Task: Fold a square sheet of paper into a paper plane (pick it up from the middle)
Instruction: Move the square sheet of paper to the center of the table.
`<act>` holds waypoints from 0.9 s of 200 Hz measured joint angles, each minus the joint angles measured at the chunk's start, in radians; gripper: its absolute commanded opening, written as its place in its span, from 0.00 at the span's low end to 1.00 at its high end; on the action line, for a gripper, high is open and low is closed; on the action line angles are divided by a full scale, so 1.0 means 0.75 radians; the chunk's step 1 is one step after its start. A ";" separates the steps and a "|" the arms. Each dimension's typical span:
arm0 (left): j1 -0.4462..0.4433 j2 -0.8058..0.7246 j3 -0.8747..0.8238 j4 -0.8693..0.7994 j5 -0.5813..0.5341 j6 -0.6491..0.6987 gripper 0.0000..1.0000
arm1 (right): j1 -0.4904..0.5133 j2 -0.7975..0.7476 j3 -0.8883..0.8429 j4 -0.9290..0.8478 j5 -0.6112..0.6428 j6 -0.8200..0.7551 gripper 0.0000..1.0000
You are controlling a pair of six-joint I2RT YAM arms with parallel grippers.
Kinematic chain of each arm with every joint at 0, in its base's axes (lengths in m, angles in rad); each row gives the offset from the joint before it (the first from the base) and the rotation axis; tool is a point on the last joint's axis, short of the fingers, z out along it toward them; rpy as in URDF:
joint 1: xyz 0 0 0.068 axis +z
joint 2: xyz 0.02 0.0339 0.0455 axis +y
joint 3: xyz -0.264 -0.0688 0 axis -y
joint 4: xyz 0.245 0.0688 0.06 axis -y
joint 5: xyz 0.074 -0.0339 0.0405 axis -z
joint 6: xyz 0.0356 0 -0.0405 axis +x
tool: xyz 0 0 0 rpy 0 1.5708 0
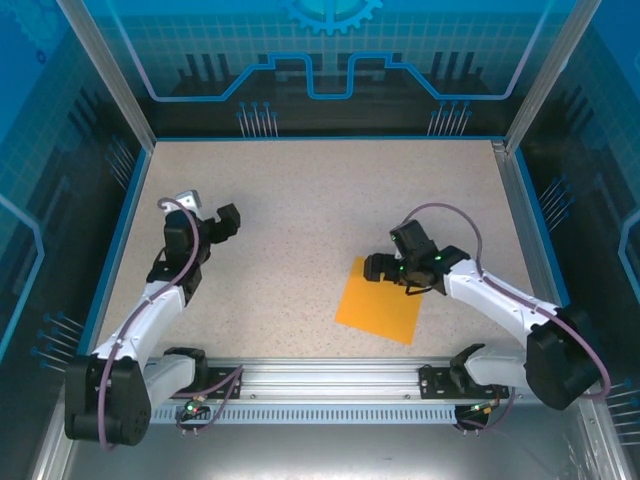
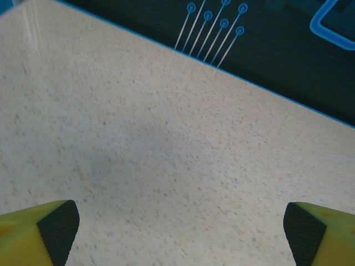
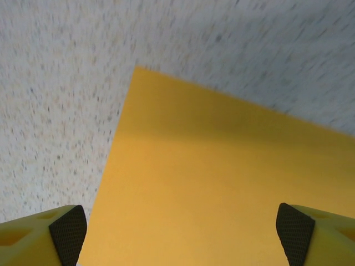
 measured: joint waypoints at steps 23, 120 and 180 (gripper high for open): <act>0.002 -0.035 0.008 -0.161 0.018 -0.170 0.99 | 0.077 0.094 -0.002 0.007 -0.010 0.058 0.81; 0.002 -0.098 -0.084 -0.260 0.513 -0.307 0.99 | 0.166 0.624 0.315 -0.010 -0.012 0.071 0.78; -0.032 -0.099 -0.122 -0.206 0.676 -0.317 0.99 | 0.197 0.904 0.672 -0.028 -0.057 -0.019 0.77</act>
